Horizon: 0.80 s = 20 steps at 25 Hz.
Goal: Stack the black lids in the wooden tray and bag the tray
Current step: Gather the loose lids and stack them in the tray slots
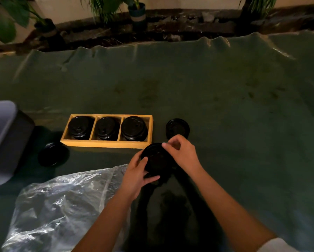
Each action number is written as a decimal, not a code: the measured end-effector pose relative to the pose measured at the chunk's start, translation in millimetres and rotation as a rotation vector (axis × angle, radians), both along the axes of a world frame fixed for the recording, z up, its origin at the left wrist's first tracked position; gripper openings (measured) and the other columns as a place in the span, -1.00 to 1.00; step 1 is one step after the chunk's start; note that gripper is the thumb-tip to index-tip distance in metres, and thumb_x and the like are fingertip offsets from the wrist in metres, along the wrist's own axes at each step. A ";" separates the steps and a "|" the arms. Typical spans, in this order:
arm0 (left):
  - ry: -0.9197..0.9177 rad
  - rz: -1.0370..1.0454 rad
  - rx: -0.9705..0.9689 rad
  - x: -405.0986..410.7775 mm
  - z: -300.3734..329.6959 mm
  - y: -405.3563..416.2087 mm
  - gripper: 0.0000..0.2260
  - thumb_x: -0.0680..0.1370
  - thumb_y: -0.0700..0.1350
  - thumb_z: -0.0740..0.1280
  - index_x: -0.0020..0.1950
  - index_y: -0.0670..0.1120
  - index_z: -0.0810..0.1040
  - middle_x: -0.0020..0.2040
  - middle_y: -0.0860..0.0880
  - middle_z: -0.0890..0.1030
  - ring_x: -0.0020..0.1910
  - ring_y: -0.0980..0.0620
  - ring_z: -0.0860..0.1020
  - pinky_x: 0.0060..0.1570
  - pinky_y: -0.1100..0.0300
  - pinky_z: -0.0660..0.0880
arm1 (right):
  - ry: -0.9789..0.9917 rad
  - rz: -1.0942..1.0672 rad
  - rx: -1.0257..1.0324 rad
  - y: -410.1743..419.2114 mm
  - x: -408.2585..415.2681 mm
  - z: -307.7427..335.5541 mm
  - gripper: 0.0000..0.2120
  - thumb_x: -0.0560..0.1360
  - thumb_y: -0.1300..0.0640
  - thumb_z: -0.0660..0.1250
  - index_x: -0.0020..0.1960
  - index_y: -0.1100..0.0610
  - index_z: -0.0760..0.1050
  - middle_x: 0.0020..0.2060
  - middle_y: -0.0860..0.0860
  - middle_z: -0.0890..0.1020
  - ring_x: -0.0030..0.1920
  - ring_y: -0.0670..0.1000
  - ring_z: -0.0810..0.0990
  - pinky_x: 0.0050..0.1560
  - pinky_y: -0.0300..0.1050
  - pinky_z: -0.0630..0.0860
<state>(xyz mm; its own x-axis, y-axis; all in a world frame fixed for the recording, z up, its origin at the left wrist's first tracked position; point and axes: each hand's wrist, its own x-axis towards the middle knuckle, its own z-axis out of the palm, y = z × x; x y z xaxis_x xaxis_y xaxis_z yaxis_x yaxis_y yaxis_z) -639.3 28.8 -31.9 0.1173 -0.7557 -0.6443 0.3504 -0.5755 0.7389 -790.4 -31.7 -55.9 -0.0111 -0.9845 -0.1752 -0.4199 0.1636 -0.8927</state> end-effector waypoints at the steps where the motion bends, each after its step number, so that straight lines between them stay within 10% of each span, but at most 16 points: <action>1: -0.005 0.015 0.004 4.0 0.2 -0.8 -0.82 0.60 -0.15 0.15 0.07 0.11 0.47 0.09 -0.05 0.56 0.01 -0.05 0.58 -0.35 0.07 0.64 | -0.035 -0.104 0.015 -10.1 -2.7 -3.6 -0.76 0.41 -0.08 0.36 -0.10 0.09 0.51 -0.24 -0.06 0.61 -0.23 -0.12 0.59 -0.18 -0.33 0.49; 7: 0.004 0.142 -0.012 35.1 9.7 -6.1 -0.79 0.59 -0.16 0.16 0.16 0.08 0.43 0.16 -0.09 0.52 0.09 -0.11 0.55 -0.38 0.05 0.63 | 0.199 -0.280 0.341 -83.1 -31.5 -31.7 -0.60 0.44 0.07 0.38 0.19 0.25 0.42 0.08 0.25 0.60 0.03 0.24 0.61 0.07 0.18 0.56; 10: 0.007 0.183 -0.015 45.7 15.2 -4.2 -0.82 0.59 -0.14 0.16 0.13 0.08 0.45 0.23 -0.13 0.49 0.18 -0.16 0.50 -0.38 0.05 0.63 | 0.250 -0.230 0.298 -84.3 -26.4 -40.4 -0.94 0.43 0.25 0.33 -0.20 0.22 0.47 -0.08 0.31 0.65 -0.06 0.28 0.64 0.02 0.22 0.57; 12: 0.014 0.194 -0.018 49.0 19.4 -3.4 -0.82 0.60 -0.12 0.13 0.06 0.11 0.47 0.23 -0.15 0.49 0.14 -0.14 0.52 -0.39 0.05 0.63 | 0.241 -0.294 0.313 -79.4 -32.2 -41.9 -0.82 0.42 0.31 0.28 -0.36 0.24 0.46 -0.18 0.32 0.66 -0.16 0.27 0.65 0.01 0.20 0.58; 16: 0.017 0.189 -0.038 57.5 26.3 -0.6 -0.79 0.62 -0.12 0.09 0.07 0.12 0.47 0.29 -0.17 0.46 0.22 -0.19 0.48 -0.39 0.06 0.62 | -0.026 -0.497 0.236 -58.8 -36.2 -14.7 -0.87 0.45 0.24 0.31 -0.11 0.29 0.59 -0.24 0.17 0.64 -0.28 0.07 0.60 -0.04 0.05 0.62; 20: 0.004 0.177 -0.059 69.1 31.9 5.1 -0.76 0.62 -0.12 0.07 0.23 0.06 0.41 0.35 -0.16 0.41 0.25 -0.20 0.47 -0.34 0.04 0.63 | -0.189 -0.090 0.147 -31.8 25.1 41.5 -0.88 0.40 0.17 0.36 -0.29 0.04 0.60 -0.27 0.01 0.65 -0.19 -0.03 0.59 -0.04 -0.07 0.52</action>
